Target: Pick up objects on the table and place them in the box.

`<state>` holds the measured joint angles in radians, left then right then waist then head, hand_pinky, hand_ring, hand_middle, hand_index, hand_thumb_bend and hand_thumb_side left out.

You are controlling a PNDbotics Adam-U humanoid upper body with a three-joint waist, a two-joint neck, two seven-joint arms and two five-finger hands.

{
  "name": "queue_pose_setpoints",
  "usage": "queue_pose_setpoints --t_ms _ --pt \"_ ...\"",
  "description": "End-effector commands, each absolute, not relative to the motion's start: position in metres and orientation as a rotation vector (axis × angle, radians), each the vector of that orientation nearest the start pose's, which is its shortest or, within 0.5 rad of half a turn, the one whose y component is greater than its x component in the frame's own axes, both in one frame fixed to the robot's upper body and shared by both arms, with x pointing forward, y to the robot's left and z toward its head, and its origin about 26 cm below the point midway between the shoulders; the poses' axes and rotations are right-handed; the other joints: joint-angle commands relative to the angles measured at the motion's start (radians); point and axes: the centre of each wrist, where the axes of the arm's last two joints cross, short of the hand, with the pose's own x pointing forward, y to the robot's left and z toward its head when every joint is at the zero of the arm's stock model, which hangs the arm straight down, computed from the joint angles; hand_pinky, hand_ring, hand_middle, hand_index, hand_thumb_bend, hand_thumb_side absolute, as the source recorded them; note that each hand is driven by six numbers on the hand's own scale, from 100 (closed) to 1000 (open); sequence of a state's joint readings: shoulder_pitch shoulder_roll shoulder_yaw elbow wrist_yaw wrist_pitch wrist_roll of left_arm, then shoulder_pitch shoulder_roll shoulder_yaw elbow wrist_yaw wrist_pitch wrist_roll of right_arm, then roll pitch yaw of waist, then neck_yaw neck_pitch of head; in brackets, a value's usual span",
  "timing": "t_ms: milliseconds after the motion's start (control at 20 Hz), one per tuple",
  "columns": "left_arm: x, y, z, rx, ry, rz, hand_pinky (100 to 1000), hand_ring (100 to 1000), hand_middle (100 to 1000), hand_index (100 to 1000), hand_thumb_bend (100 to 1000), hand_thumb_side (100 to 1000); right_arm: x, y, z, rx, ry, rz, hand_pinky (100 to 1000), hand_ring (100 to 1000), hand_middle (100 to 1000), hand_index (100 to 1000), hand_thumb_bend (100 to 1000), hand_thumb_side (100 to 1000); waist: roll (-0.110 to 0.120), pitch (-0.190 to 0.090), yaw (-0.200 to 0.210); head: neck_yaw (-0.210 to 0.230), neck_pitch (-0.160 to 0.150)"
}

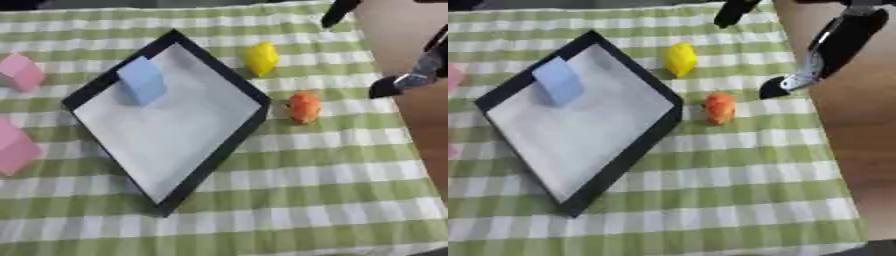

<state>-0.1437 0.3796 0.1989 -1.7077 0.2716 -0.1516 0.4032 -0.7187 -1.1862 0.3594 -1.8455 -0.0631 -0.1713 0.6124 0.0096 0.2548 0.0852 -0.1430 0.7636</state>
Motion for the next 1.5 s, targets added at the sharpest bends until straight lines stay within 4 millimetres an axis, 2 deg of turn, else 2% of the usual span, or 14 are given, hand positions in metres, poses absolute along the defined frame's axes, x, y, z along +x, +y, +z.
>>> queue_pose_setpoints --t_ms 50,250,450,700,1100,1500 --pt "0.302 0.367 0.123 0.438 -2.061 0.366 811 790 846 832 147 805 0.318 -0.303 0.341 -0.491 -1.617 1.907 836 777 749 834 494 191 -0.011 -0.035 0.002 0.002 -0.002" --pt "0.303 0.366 0.122 0.433 -2.058 0.367 811 791 846 831 147 806 0.326 -0.299 0.332 -0.523 -1.602 1.879 825 762 739 822 491 180 -0.010 -0.034 0.004 -0.002 0.000" --pt "0.303 0.366 0.122 0.431 -2.058 0.365 811 791 846 831 145 807 0.332 -0.299 0.319 -0.517 -1.552 1.885 817 695 695 815 495 183 -0.008 -0.031 0.007 -0.003 0.001" --pt "0.303 0.365 0.122 0.424 -2.059 0.364 812 792 847 831 142 809 0.338 -0.297 0.306 -0.502 -1.505 1.905 805 637 689 795 496 182 -0.004 -0.029 0.009 -0.006 0.002" --pt "0.304 0.363 0.120 0.413 -2.054 0.365 812 792 846 831 139 815 0.350 -0.297 0.285 -0.477 -1.438 1.908 803 634 681 787 496 180 0.001 -0.024 0.012 -0.020 0.005" --pt "0.304 0.361 0.119 0.402 -2.050 0.363 813 792 843 830 134 819 0.366 -0.301 0.264 -0.532 -1.424 1.893 803 661 677 779 489 172 0.006 -0.022 0.019 -0.026 -0.001"
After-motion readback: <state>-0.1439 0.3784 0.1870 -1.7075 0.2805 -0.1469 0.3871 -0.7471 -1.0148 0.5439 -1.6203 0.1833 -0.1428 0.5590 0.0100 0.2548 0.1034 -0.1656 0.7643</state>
